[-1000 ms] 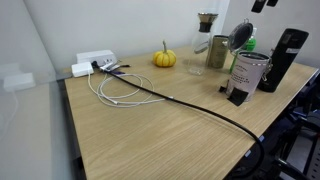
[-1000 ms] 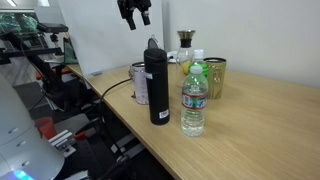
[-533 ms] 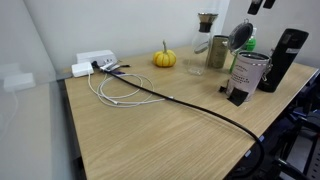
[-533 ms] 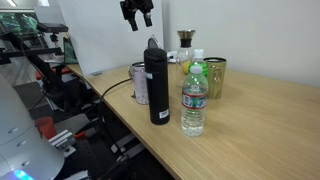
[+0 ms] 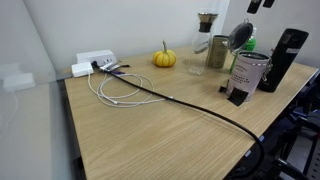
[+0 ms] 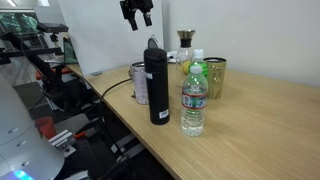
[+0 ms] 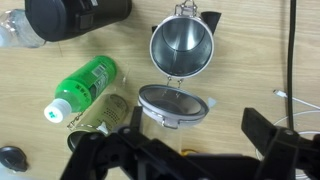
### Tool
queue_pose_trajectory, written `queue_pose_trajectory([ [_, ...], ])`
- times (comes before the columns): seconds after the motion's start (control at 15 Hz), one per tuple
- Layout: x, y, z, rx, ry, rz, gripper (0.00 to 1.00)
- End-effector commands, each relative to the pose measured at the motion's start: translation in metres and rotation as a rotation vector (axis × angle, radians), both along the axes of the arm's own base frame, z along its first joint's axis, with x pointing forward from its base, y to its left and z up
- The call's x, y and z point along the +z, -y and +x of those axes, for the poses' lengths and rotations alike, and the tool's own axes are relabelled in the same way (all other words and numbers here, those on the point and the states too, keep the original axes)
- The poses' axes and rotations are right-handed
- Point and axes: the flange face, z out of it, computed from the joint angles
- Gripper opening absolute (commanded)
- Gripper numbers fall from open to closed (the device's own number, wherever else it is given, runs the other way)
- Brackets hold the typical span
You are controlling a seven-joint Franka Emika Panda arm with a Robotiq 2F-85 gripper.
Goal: Remove the silver lid on top of the round bottle and put it on the table
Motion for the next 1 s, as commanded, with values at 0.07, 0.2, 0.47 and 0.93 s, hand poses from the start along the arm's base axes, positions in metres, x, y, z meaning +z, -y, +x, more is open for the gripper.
queue_pose_trajectory([
  [0.07, 0.028, -0.022, 0.022, -0.094, 0.054, 0.027, 1.00],
  [0.2, 0.047, -0.032, 0.037, -0.137, 0.114, 0.024, 1.00],
  [0.47, 0.061, -0.029, 0.080, -0.254, 0.194, -0.029, 1.00],
  [0.93, 0.069, -0.007, 0.121, -0.372, 0.215, -0.012, 1.00],
])
